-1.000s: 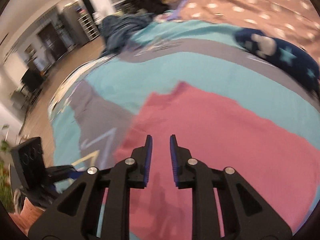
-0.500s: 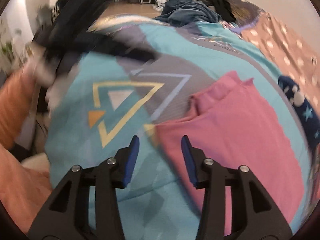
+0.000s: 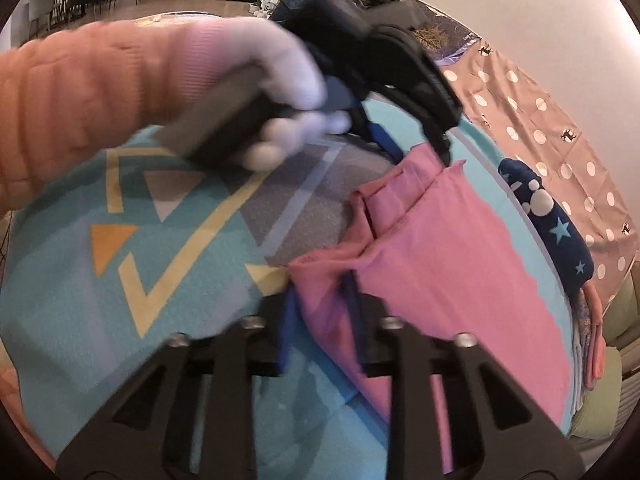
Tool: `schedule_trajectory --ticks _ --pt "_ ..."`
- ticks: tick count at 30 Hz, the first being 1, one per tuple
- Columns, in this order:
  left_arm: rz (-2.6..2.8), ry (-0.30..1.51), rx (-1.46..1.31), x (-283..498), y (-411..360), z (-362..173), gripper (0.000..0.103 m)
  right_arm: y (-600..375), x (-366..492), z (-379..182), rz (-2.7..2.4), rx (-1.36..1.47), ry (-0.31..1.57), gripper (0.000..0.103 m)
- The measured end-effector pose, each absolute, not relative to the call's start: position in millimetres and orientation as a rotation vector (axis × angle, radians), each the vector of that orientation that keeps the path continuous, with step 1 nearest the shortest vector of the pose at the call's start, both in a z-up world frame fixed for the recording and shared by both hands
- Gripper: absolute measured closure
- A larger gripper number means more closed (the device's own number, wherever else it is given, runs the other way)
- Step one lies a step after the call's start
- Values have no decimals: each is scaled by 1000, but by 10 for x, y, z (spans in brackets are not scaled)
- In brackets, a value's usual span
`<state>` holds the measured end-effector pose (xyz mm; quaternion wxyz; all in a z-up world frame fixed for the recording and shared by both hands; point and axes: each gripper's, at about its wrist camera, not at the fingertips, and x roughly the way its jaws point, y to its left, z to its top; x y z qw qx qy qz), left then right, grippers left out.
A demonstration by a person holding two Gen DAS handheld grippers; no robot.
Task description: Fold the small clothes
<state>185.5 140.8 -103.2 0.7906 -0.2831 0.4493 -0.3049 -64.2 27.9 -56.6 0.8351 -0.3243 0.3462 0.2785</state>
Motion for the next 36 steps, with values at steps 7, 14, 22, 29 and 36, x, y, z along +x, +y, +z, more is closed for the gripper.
schedule_trajectory --ticks 7,14,22,29,36 --pt "-708 837 -779 2227 1464 -920 100 154 -643 -368 692 -597 753 99" --pt "-540 850 -726 2275 1688 -1085 103 88 -576 -485 706 -495 818 96" --pt "-650 836 -700 1795 1826 -886 70 -59 -620 -334 773 -408 813 90" --pt "-672 946 -655 1822 1570 -1078 56 20 -737 -413 688 -490 801 64" --pt "-631 772 -857 2167 1684 -954 103 -84 -609 -536 709 -367 886 59"
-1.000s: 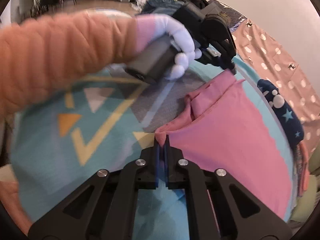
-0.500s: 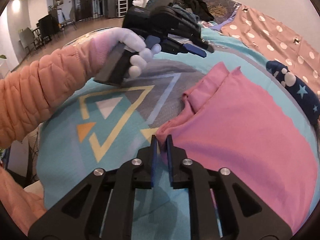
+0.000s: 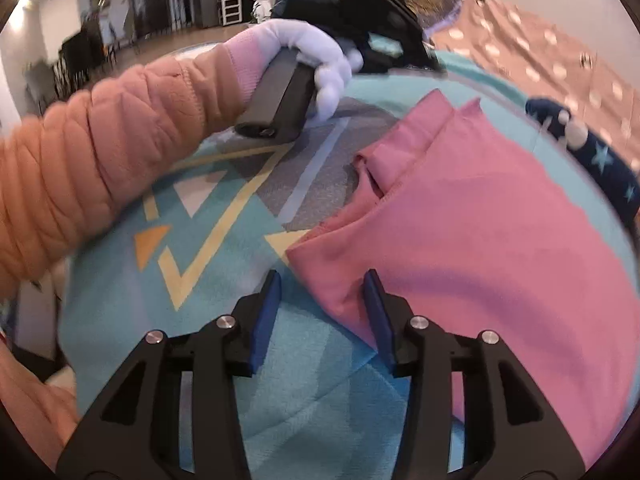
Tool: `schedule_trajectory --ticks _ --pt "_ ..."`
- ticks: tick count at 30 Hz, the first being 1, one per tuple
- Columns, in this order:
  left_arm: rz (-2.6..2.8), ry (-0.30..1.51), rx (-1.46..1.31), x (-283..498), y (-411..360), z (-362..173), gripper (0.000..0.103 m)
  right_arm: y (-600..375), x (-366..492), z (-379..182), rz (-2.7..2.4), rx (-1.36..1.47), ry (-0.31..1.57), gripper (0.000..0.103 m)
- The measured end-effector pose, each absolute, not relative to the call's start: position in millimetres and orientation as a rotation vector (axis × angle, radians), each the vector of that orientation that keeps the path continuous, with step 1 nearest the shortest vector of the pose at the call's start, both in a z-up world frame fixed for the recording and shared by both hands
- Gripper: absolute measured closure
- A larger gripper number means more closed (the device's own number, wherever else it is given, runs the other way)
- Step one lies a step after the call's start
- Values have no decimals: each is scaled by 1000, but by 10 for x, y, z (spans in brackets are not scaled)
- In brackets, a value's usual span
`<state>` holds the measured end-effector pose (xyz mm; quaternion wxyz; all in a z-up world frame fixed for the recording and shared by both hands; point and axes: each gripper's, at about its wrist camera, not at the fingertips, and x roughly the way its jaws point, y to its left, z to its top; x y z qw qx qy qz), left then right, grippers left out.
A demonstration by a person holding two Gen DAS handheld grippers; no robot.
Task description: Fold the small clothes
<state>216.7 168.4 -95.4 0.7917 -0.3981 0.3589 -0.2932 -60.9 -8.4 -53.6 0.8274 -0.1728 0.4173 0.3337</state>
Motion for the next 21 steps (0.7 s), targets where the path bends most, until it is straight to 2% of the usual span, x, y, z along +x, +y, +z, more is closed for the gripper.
schedule_trajectory --ticks 2,6,13,17,21 --pt "-614 695 -891 2148 1822 -857 103 -117 -605 -505 729 -349 899 59" --pt "-570 712 -821 1977 2000 -755 103 -299 -359 -215 815 -229 936 60" --pt "-659 804 -758 1268 1853 -931 69 -380 1172 402 744 -112 1057 62" --pt "-700 874 -692 1161 1515 -1065 68 142 1909 371 776 -223 1221 61" --pt "-668 911 -558 1134 1272 -1034 70 751 2144 106 709 -476 1317 60"
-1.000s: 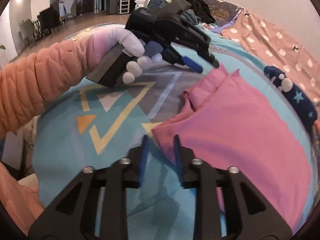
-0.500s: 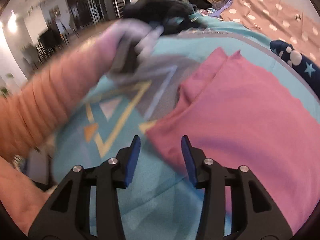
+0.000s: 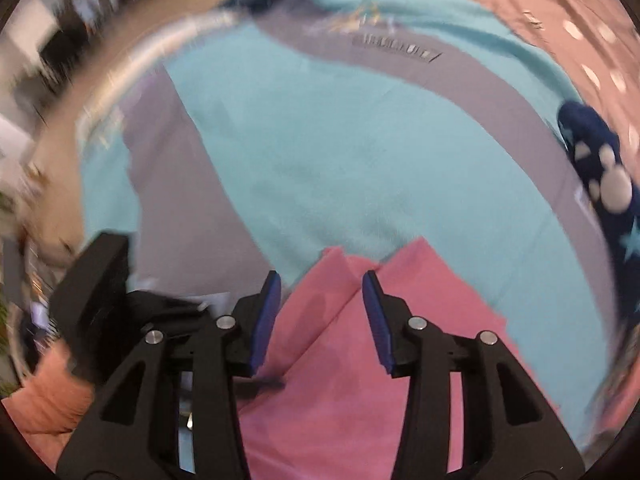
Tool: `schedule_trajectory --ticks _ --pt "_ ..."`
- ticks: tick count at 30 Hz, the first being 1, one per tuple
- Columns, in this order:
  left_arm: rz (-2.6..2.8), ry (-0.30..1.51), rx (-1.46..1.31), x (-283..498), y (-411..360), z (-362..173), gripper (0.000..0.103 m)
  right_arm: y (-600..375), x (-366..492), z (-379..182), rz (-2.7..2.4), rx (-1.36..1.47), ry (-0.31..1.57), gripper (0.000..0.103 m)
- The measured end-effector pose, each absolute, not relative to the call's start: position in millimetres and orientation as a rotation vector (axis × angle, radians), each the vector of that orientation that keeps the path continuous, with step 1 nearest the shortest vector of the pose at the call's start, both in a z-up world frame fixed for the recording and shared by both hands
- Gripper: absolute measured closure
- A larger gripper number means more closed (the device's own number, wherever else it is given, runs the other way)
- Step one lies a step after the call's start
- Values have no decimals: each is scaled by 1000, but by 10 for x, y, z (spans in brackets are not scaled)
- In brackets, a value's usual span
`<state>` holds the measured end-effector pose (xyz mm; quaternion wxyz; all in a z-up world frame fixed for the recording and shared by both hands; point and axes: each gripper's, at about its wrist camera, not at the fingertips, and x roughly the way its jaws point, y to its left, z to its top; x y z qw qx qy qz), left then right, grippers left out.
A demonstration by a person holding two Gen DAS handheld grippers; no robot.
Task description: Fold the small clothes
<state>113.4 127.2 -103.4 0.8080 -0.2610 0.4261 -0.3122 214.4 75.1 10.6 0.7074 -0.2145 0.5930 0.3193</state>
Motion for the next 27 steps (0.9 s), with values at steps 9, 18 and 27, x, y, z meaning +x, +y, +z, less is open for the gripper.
schedule_trajectory --ticks 9,18,27 --pt "-642 895 -521 1073 1260 -1107 84 1411 2181 -508 588 -876 1457 64" --pt "-641 857 -514 993 1309 -1070 91 1234 2529 -492 486 -548 1408 103" --pt "-595 880 -546 1018 1325 -1082 93 364 1932 141 657 -288 1041 97"
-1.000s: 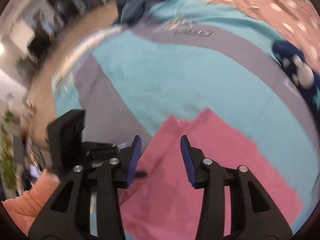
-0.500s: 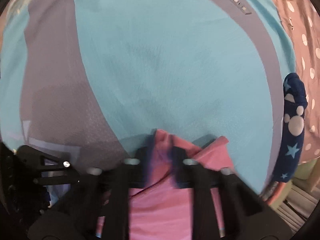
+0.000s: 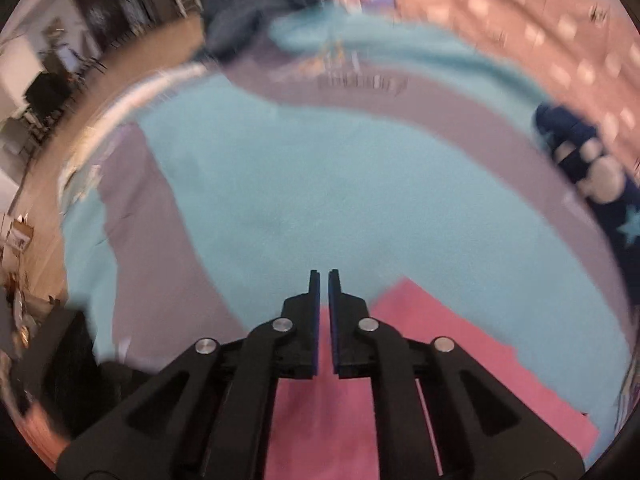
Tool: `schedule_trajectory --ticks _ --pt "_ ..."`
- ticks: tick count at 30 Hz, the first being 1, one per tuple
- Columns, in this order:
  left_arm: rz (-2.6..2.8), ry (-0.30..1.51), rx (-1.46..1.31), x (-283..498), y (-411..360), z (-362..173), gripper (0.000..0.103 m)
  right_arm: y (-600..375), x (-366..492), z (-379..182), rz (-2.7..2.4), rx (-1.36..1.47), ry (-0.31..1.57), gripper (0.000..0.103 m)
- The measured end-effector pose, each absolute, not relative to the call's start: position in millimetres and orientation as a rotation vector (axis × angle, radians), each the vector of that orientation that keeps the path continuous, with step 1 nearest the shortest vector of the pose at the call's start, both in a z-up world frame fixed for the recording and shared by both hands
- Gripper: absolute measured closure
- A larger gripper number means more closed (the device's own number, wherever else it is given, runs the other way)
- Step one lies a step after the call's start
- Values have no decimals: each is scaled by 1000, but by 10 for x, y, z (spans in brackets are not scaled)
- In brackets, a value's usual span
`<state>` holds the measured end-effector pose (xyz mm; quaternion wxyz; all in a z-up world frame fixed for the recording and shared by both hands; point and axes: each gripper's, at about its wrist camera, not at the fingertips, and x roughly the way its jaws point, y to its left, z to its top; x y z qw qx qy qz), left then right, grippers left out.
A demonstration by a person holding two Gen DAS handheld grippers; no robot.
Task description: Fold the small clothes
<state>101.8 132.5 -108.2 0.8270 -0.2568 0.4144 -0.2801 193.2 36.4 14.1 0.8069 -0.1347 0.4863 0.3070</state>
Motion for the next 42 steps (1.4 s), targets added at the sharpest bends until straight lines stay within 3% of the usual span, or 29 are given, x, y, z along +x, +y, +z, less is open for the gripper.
schedule_trajectory --ticks 1,3,4,6,10,13,21,26,29,34,42 --pt "-601 883 -560 1024 1345 -1093 93 223 1755 233 663 -302 977 97" --pt "-615 888 -587 1044 1392 -1118 93 -141 1199 378 675 -331 827 86" --pt "-619 889 -602 1053 1415 -1131 93 -281 933 381 660 -350 768 72" --pt "-619 883 -641 1064 1510 -1167 93 -509 489 274 639 -391 699 60" --pt "-623 862 -733 1079 1628 -1225 91 -677 -247 -60 627 -454 723 58" --pt "-629 851 -756 1074 1596 -1227 87 -606 -485 -193 657 -393 801 50" --pt "-633 852 -743 1038 1553 -1189 83 -163 -655 -490 606 -452 870 48" --pt "-633 860 -716 1079 1490 -1166 79 16 -447 -557 517 -454 810 51" --pt "-639 882 -669 1136 1399 -1123 73 -4 -452 -558 511 -421 807 54" --pt "-691 912 -571 1312 1155 -1018 40 -95 -426 -560 506 -364 819 55" --pt "-703 970 -504 1781 808 -999 37 -167 -436 -560 518 -315 821 54"
